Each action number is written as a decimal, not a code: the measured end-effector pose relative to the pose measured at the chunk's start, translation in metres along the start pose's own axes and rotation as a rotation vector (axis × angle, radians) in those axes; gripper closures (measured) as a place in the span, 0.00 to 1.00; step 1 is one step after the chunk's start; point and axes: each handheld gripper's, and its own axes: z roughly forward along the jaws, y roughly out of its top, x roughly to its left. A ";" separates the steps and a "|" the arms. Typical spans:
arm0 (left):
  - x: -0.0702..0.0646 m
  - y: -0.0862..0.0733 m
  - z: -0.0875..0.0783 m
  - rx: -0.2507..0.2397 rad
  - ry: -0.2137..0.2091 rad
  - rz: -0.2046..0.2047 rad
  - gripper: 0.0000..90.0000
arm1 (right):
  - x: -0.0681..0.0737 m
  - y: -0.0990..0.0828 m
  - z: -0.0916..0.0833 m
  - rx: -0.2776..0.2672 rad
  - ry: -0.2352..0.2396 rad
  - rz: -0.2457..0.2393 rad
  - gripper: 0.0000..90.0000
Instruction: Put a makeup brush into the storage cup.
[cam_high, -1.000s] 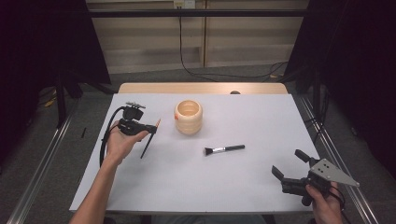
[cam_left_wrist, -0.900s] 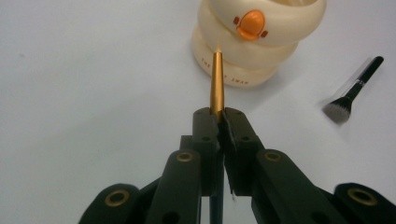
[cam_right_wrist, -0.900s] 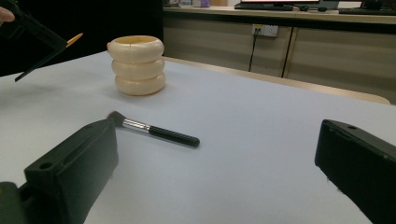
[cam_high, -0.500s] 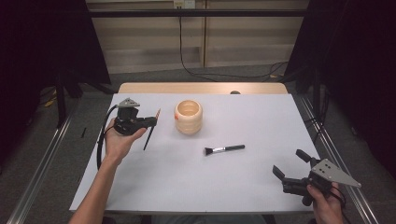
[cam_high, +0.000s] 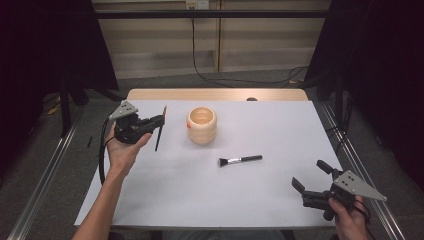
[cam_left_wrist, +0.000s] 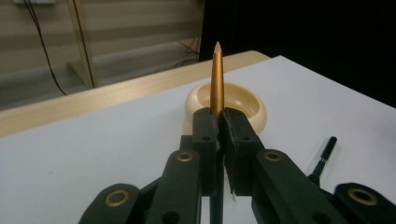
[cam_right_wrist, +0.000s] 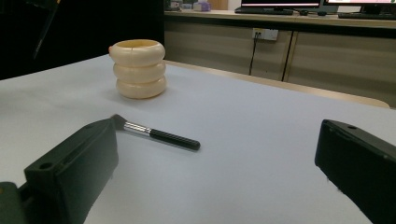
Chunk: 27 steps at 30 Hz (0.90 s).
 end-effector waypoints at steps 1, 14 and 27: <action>-0.001 0.001 -0.002 -0.014 -0.001 -0.001 0.93 | 0.000 0.000 0.000 0.001 0.000 0.000 0.00; -0.009 0.014 -0.025 -0.200 0.037 -0.001 0.93 | -0.001 0.000 0.000 -0.001 -0.006 0.002 0.00; -0.019 0.020 -0.026 -0.209 0.033 0.014 0.93 | 0.000 0.000 0.003 0.004 -0.006 -0.001 0.00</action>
